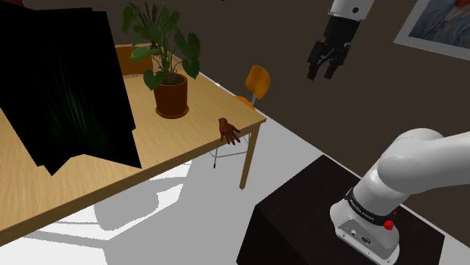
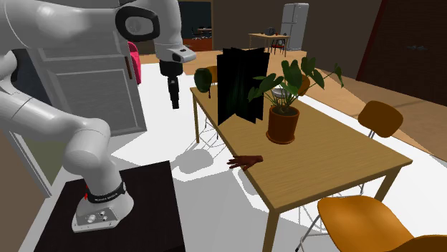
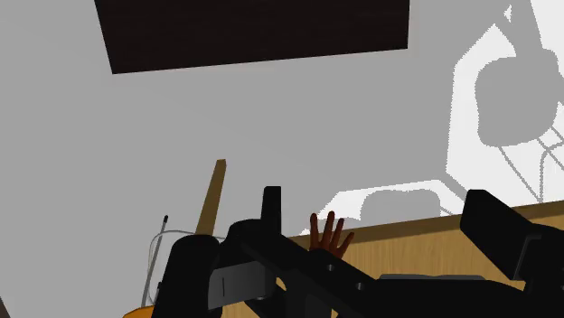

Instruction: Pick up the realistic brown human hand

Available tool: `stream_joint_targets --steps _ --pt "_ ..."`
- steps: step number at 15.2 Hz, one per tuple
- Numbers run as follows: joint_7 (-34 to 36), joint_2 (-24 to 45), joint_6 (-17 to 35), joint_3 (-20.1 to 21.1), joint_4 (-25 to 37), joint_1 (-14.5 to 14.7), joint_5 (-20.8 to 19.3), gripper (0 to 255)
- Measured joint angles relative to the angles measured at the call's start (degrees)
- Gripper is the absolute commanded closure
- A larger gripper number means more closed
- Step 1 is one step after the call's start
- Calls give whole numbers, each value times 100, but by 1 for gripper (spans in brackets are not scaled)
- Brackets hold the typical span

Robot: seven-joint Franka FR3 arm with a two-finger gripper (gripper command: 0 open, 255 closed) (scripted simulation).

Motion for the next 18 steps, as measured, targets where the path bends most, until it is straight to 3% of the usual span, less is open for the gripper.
stream_joint_targets --steps 4,18 --pt "7 211 423 30 -171 -9 22 0" --pt "197 2496 3392 342 -507 3 210 0"
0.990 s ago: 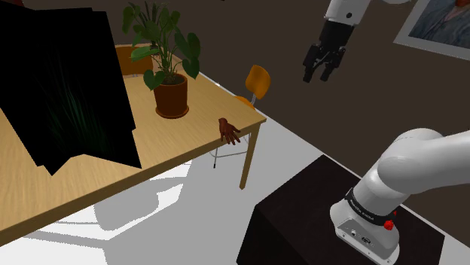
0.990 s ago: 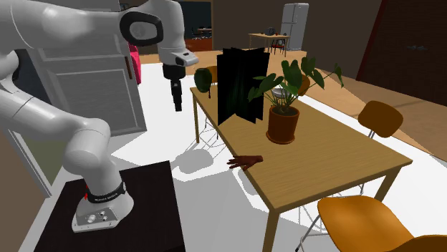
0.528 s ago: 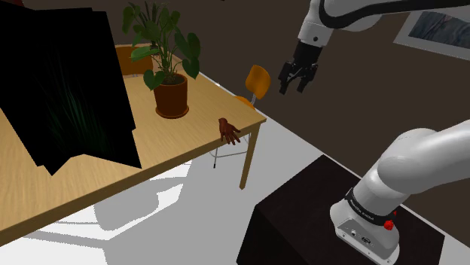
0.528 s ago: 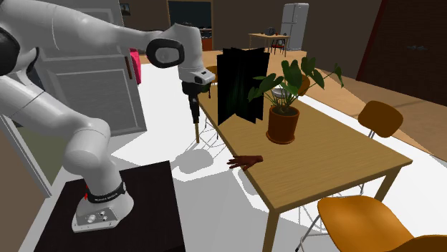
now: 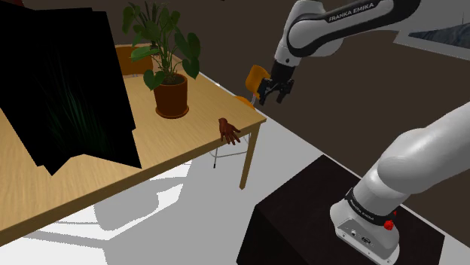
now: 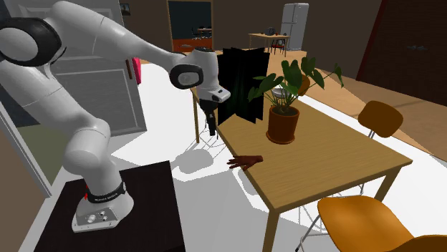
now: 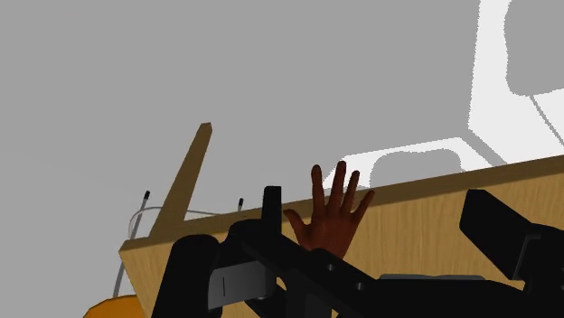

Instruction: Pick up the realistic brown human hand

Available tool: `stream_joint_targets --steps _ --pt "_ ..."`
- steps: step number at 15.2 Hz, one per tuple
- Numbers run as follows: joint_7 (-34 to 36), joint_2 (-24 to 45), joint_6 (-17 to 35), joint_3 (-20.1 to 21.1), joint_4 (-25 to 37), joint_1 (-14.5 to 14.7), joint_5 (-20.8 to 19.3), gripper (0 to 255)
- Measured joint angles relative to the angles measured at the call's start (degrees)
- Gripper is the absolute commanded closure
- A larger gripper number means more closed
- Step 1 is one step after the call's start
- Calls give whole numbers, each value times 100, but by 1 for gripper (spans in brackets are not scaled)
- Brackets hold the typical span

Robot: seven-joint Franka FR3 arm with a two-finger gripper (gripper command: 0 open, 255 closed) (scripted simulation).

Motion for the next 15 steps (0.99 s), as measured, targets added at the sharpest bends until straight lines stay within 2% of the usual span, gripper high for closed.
stream_joint_targets --steps 7,15 --pt "94 1534 1259 77 454 -8 -24 0" --pt "325 3312 2136 88 1562 51 -180 0"
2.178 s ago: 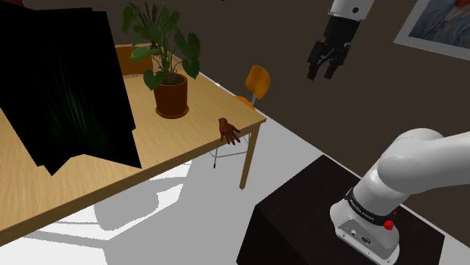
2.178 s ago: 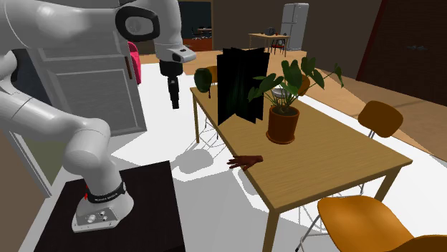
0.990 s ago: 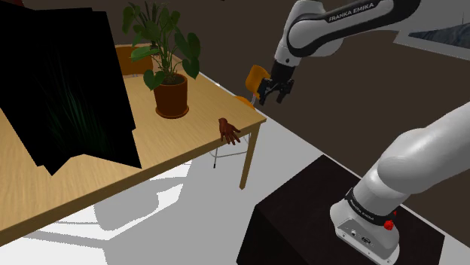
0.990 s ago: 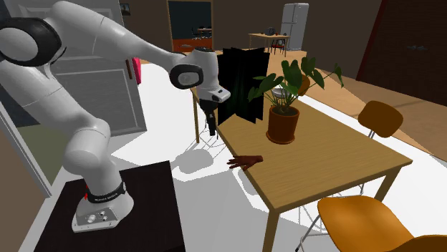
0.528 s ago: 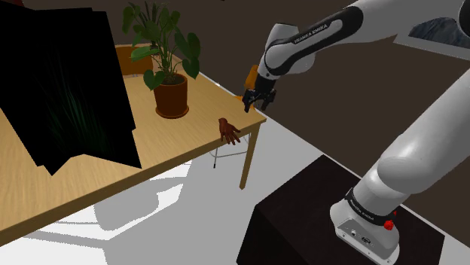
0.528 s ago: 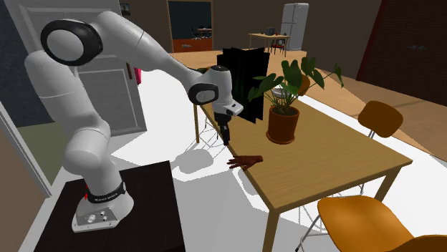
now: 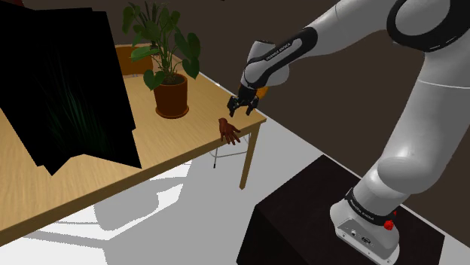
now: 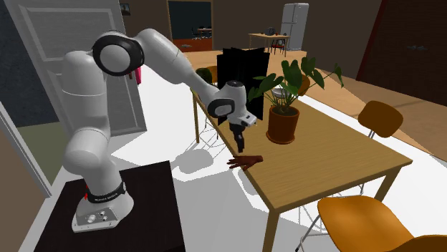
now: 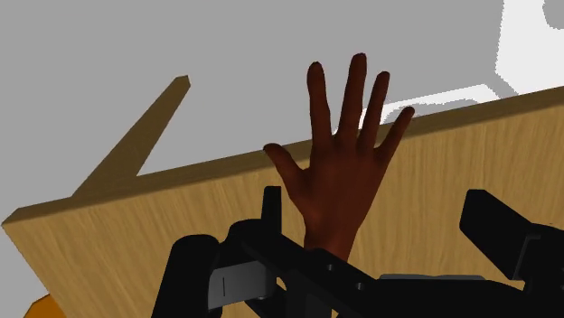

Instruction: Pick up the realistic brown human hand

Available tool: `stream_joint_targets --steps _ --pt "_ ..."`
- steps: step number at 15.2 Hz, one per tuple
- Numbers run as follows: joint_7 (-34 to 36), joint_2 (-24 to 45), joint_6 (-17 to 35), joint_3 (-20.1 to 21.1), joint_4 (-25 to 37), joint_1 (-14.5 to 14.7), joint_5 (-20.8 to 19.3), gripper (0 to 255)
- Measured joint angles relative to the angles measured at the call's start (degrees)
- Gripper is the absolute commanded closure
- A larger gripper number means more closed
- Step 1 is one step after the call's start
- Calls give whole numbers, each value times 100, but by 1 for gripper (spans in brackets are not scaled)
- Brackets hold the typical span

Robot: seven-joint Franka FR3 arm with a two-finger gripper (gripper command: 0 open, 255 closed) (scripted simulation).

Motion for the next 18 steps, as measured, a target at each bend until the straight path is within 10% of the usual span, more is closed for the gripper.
stream_joint_targets --steps 10,18 --pt "183 2142 489 -125 1883 117 -158 0" --pt "172 2671 822 -134 2092 137 -164 0"
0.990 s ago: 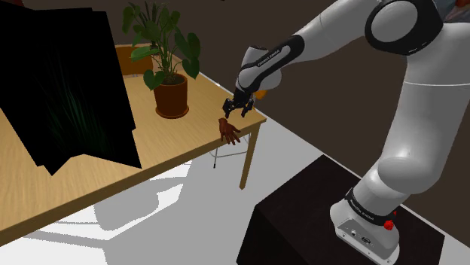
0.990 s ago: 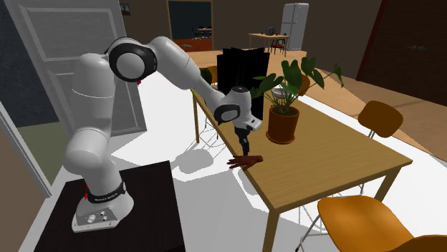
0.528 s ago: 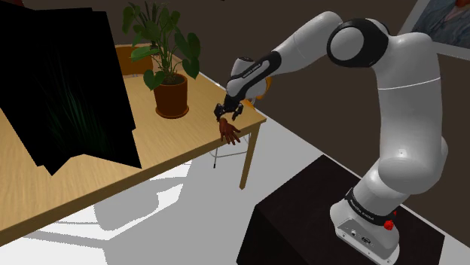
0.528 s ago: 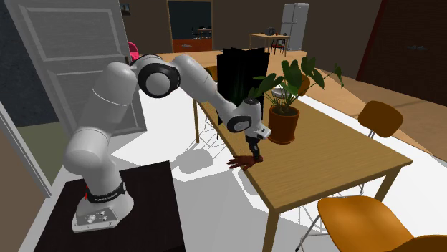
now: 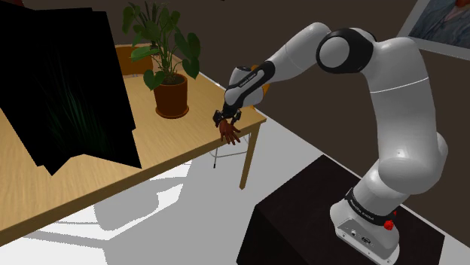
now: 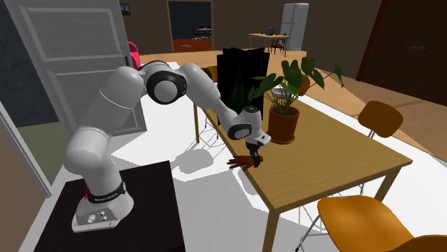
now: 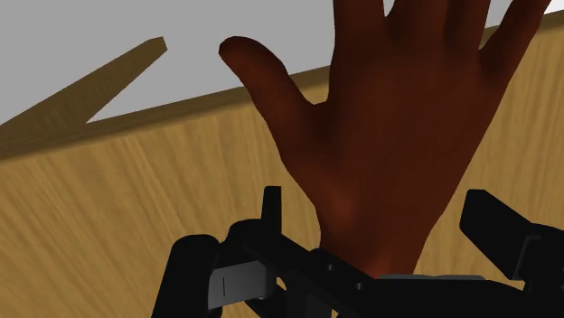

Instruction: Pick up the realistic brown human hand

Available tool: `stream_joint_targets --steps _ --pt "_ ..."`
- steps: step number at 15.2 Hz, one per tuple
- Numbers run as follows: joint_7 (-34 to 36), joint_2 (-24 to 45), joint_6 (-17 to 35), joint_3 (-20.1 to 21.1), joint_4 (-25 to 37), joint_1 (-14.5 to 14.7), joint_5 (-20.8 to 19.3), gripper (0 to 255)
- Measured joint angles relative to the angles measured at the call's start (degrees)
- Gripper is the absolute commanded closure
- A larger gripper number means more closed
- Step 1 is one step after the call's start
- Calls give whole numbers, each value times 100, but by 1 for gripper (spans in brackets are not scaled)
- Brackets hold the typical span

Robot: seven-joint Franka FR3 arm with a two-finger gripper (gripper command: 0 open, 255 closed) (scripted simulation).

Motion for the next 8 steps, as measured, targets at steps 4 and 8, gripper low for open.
stream_joint_targets --steps 4,8 --pt "-4 27 23 0 11 -3 1 255" --pt "-3 28 24 -1 11 -2 1 255"
